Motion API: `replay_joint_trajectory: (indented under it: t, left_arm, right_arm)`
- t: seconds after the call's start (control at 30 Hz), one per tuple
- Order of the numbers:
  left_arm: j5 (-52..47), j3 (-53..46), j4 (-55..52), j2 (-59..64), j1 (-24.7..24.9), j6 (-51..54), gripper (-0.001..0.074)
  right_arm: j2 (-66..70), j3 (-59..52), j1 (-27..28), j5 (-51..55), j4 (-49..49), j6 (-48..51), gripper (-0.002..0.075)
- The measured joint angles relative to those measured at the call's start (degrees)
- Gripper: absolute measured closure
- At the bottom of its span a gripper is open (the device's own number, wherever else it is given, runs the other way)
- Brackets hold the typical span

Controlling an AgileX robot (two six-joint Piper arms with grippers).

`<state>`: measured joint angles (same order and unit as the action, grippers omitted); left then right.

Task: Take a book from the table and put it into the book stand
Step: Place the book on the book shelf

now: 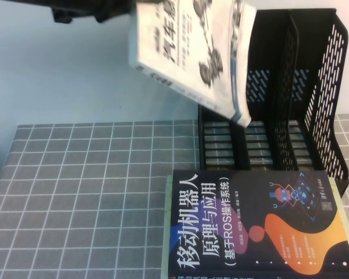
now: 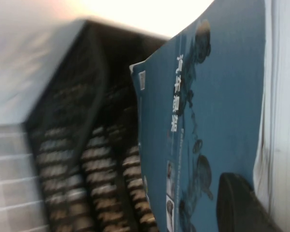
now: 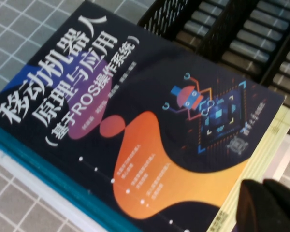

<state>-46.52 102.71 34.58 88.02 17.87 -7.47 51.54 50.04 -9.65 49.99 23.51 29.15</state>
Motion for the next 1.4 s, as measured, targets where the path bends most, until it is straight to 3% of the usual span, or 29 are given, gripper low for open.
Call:
replay_joint_trajectory:
  t: [0.17, 0.33, 0.57, 0.97, 1.4]
  left_arm:
    - [0.8, 0.3, -18.9, 3.0, 6.7, -14.1, 0.0624]
    - [2.5, 0.3, -27.4, 6.8, 10.4, -20.9, 0.0624]
    - [2.0, 0.4, -28.2, 9.3, 11.8, -23.2, 0.0624]
    - [-8.9, 7.0, -28.2, 9.3, 12.0, -19.1, 0.0624]
    - [-14.2, 12.6, -28.9, 9.3, 12.0, -18.4, 0.0624]
  right_arm:
    - [0.0, 0.0, 0.0, 1.7, -0.3, 0.0, 0.0729]
    - [0.0, 0.0, 0.0, 1.8, -0.3, -0.1, 0.0729]
    - [0.0, 0.0, 0.0, 1.8, -0.3, -0.1, 0.0729]
    - [0.0, 0.0, 0.0, -0.5, -0.6, -0.1, 0.0729]
    - [0.0, 0.0, 0.0, -0.5, -0.3, -0.2, 0.0729]
